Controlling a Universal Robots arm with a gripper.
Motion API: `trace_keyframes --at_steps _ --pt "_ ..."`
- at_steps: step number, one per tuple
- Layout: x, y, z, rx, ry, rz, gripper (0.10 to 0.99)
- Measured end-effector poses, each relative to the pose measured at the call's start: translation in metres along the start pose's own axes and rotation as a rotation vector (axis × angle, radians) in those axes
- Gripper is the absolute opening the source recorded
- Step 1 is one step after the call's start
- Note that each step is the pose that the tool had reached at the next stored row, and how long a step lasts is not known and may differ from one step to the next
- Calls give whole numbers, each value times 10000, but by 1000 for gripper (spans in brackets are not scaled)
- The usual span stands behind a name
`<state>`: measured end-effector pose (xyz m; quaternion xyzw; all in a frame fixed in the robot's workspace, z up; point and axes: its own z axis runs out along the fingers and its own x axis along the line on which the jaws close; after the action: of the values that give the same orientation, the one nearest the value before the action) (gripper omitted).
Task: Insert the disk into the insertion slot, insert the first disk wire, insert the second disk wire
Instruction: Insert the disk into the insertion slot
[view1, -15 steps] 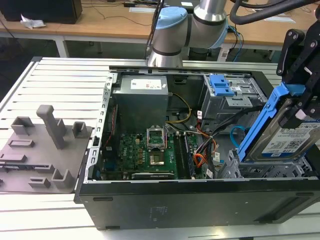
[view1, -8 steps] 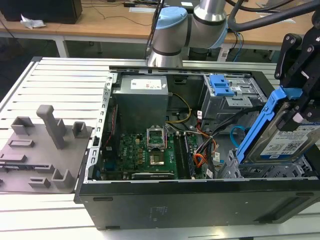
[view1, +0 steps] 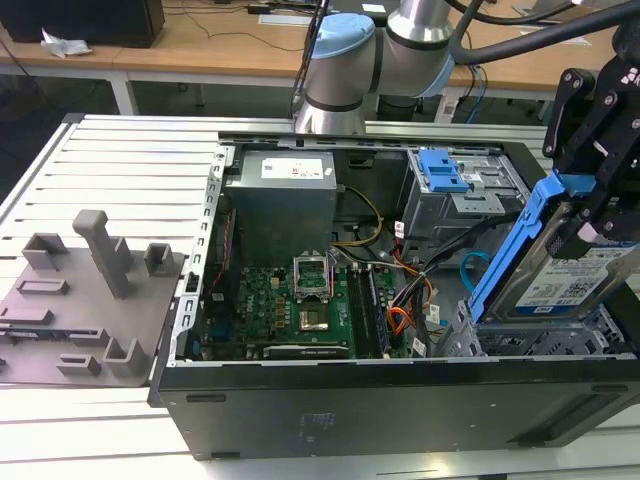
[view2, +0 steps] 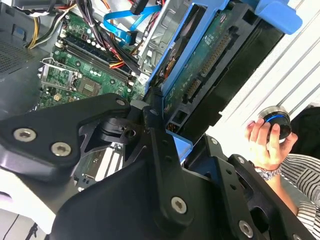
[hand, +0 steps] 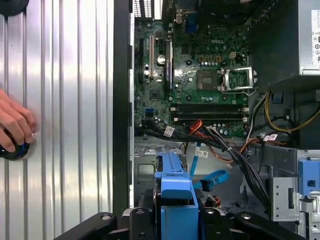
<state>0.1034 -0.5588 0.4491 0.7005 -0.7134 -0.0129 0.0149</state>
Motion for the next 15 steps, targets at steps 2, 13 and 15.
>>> trace_keyframes --at_steps 2,13,15 --pt "-49 -22 15 0 0 -1 365" --pt "-103 -78 166 -3 -10 -1 365" --pt "-103 -79 201 -3 -8 -1 365"
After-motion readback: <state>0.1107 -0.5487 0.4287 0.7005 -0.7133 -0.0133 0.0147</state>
